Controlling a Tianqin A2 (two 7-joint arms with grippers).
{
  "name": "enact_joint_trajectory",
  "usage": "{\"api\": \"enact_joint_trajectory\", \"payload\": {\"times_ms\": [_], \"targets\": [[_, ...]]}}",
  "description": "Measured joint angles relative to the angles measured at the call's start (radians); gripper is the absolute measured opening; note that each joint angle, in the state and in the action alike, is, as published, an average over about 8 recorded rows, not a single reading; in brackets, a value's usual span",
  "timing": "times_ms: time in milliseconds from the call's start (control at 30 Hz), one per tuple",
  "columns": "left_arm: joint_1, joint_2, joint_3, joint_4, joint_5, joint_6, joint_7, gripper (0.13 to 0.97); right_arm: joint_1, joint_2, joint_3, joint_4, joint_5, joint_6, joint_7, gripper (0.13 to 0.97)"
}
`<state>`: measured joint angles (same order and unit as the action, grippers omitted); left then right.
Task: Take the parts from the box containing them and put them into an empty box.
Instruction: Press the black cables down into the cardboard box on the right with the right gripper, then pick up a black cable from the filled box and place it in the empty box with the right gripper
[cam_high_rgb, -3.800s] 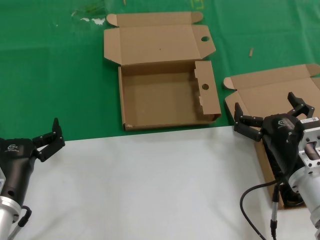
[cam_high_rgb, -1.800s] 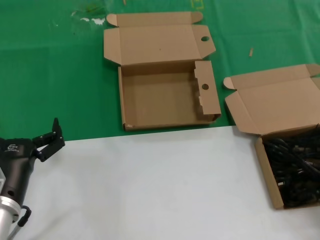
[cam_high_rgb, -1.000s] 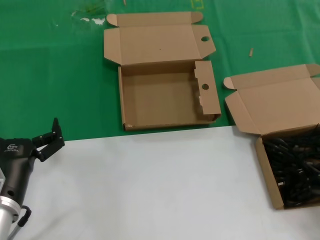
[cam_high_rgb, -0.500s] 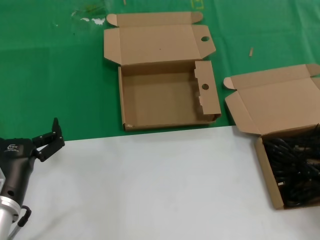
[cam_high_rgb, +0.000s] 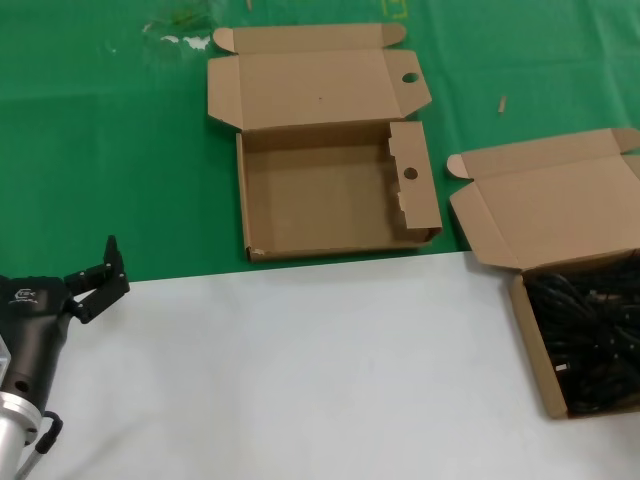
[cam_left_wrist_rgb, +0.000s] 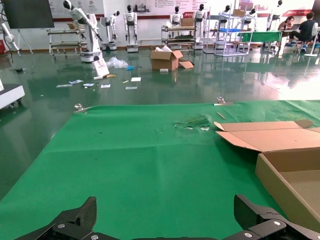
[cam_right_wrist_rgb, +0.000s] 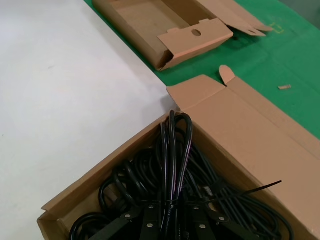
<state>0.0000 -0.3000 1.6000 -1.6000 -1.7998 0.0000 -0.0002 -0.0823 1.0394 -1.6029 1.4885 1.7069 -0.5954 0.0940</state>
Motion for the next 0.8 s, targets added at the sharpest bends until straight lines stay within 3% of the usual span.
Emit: {"api": "enact_joint_trajectory", "payload": {"times_ms": [467, 633, 800], "targets": [[0.0, 0.0, 0.0, 0.0, 0.0, 0.0, 0.0, 0.966, -0.044, 0.074, 0.118, 0.178, 0.008, 0.042, 0.117, 0.203], [0.0, 0.0, 0.0, 0.0, 0.0, 0.0, 0.0, 0.966, 0.083, 0.018, 0.048, 0.233, -0.059, 0.013, 0.175, 0.203], [0.0, 0.0, 0.0, 0.0, 0.0, 0.0, 0.0, 0.966, 0.283, -0.146, -0.062, 0.217, -0.168, -0.113, 0.172, 0.203]]}}
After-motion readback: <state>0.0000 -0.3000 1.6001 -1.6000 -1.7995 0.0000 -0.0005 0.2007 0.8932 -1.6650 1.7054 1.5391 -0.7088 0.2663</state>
